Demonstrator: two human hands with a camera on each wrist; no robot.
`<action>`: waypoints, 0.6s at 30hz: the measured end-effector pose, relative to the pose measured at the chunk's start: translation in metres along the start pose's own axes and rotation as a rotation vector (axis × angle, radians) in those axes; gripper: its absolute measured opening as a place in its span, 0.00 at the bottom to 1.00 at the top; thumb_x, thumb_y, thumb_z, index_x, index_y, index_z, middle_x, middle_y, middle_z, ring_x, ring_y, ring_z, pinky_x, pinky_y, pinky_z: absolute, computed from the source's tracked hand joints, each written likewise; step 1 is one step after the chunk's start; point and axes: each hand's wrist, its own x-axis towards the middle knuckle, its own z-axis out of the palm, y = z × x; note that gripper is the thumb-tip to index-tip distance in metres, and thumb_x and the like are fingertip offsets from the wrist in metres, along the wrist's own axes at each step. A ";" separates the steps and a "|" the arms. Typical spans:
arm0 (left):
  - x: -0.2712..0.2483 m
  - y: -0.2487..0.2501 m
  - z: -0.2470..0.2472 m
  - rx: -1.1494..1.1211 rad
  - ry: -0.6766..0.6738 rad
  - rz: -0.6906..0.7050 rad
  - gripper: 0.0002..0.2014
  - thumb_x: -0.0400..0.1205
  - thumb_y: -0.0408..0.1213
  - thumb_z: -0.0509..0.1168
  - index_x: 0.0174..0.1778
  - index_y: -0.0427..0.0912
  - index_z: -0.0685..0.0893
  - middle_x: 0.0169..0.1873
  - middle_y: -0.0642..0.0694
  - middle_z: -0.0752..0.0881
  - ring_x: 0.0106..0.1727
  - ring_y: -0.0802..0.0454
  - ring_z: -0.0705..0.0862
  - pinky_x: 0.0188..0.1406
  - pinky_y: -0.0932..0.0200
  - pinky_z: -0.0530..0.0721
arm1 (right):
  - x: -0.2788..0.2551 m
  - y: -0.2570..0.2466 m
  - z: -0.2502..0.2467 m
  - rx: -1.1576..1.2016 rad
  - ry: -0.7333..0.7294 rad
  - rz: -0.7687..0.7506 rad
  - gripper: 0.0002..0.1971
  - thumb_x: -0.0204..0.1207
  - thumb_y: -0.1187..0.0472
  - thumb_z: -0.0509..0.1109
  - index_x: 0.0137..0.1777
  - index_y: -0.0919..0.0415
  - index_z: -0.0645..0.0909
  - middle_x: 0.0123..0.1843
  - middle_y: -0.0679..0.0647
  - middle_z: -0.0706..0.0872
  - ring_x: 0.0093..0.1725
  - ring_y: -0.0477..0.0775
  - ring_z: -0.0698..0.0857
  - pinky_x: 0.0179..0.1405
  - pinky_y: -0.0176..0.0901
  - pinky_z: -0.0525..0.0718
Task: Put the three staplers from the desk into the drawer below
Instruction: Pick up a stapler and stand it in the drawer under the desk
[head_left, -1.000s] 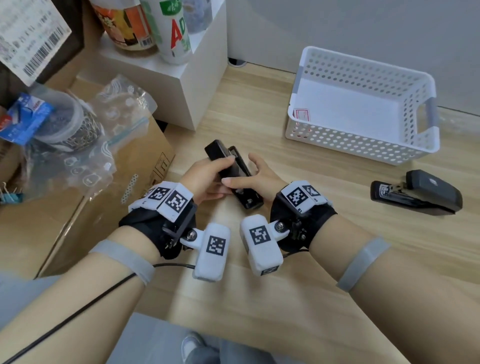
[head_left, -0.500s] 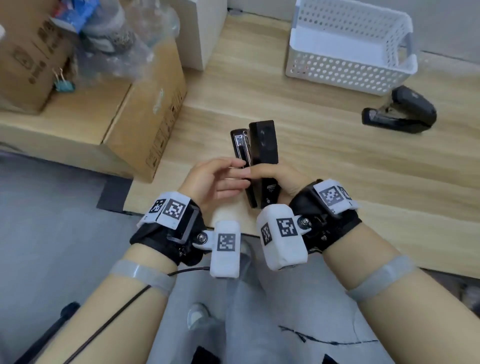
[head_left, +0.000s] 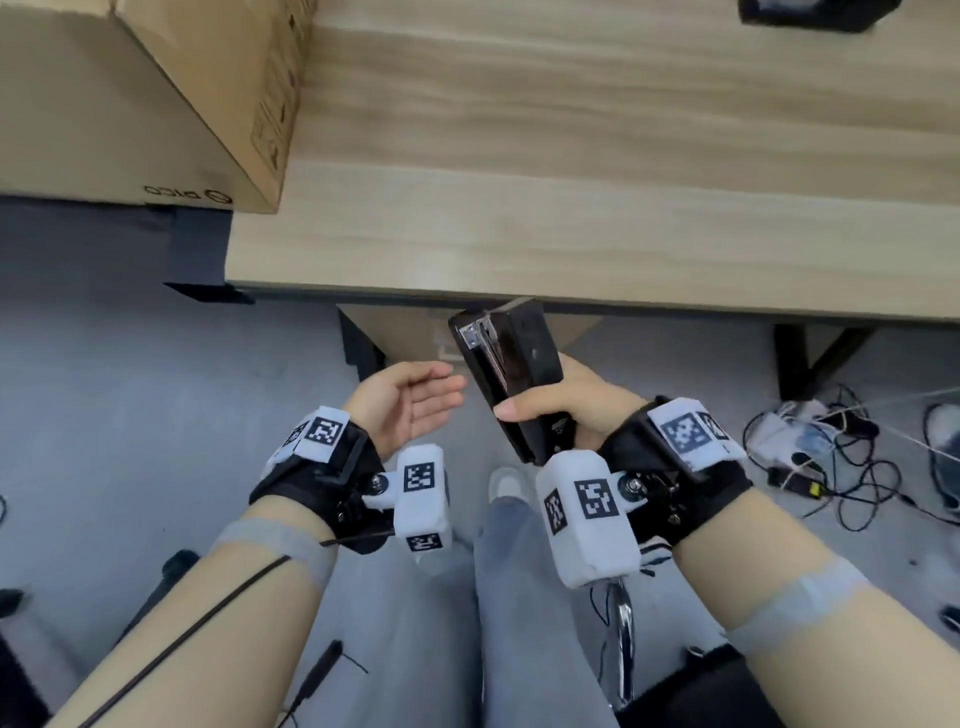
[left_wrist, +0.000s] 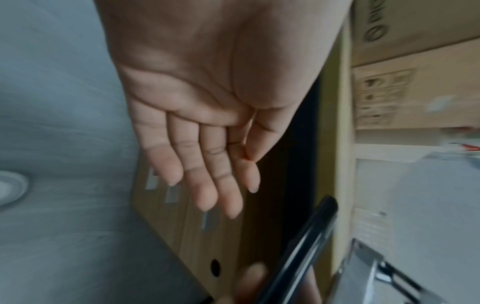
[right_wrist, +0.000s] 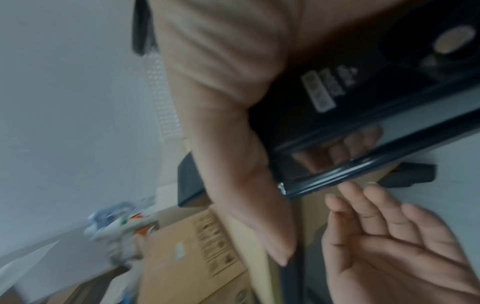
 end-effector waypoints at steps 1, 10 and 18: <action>0.011 -0.004 0.000 -0.003 0.003 -0.015 0.12 0.83 0.37 0.53 0.42 0.45 0.82 0.27 0.52 0.93 0.28 0.60 0.91 0.29 0.70 0.85 | 0.002 0.011 -0.005 0.005 0.013 0.034 0.20 0.55 0.70 0.73 0.47 0.51 0.81 0.35 0.43 0.88 0.41 0.44 0.85 0.43 0.38 0.81; 0.102 -0.007 0.021 -0.035 0.143 0.031 0.05 0.83 0.35 0.56 0.44 0.44 0.77 0.47 0.45 0.79 0.45 0.53 0.82 0.46 0.57 0.82 | 0.036 0.059 -0.052 0.123 0.214 0.156 0.17 0.52 0.66 0.75 0.42 0.51 0.83 0.33 0.45 0.89 0.56 0.59 0.80 0.66 0.61 0.75; 0.129 0.002 0.017 -0.508 0.054 0.065 0.11 0.83 0.30 0.53 0.36 0.36 0.75 0.39 0.42 0.81 0.47 0.46 0.82 0.50 0.51 0.83 | 0.048 0.066 -0.065 0.145 0.217 0.188 0.20 0.52 0.66 0.75 0.47 0.52 0.84 0.44 0.52 0.87 0.62 0.63 0.80 0.70 0.66 0.73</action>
